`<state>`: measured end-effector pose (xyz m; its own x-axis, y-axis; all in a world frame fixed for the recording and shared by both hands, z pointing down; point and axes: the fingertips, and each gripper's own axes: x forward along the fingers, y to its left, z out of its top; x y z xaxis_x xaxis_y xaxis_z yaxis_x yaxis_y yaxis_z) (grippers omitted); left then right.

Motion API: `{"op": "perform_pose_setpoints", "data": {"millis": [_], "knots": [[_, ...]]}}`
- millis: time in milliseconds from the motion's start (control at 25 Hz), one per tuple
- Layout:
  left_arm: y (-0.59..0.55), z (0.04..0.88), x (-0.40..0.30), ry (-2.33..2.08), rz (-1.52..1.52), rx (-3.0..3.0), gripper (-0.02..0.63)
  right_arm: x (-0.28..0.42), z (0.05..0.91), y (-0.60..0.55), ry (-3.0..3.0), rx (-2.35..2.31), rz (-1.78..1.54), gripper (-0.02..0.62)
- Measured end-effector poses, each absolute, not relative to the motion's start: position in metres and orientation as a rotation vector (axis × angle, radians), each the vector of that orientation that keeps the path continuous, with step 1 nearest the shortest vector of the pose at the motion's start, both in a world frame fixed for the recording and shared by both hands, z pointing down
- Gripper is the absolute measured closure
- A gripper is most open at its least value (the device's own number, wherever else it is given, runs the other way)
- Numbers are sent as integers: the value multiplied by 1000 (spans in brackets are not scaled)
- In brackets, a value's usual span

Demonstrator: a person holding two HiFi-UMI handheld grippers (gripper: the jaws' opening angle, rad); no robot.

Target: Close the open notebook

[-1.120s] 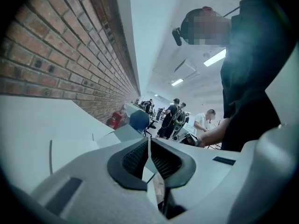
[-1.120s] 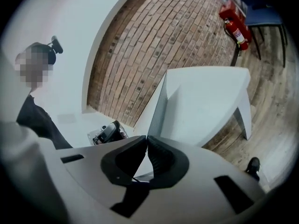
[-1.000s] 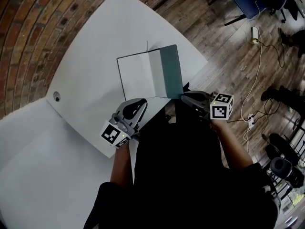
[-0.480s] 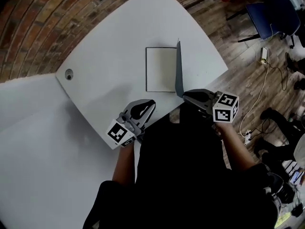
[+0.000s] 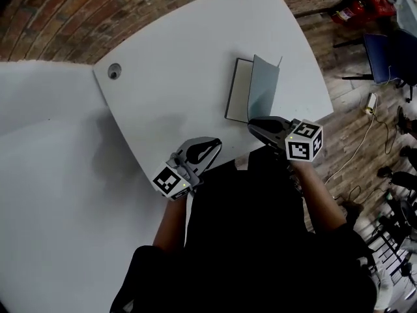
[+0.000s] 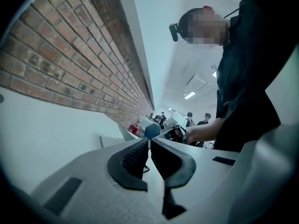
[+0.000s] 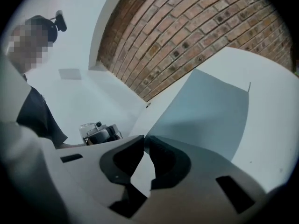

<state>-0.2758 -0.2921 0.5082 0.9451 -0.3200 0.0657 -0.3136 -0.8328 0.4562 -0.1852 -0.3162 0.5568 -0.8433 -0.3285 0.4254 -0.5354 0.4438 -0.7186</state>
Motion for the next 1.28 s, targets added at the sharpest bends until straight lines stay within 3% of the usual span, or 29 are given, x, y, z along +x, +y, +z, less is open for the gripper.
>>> {"op": "perform_pose_setpoints", "data": {"millis": [720, 880, 1040, 1280], "knots": [[-293, 525, -327, -620, -57, 2494, 589, -236, 638, -337, -2186, 610, 1088, 537], [-290, 530, -332, -623, -45, 2491, 589, -241, 653, -332, -2119, 571, 968, 485], [-290, 534, -332, -619, -40, 2486, 589, -240, 655, -333, -2111, 565, 894, 526], [-290, 532, -323, -605, -34, 2502, 589, -240, 655, -334, -2140, 546, 912, 526]]}}
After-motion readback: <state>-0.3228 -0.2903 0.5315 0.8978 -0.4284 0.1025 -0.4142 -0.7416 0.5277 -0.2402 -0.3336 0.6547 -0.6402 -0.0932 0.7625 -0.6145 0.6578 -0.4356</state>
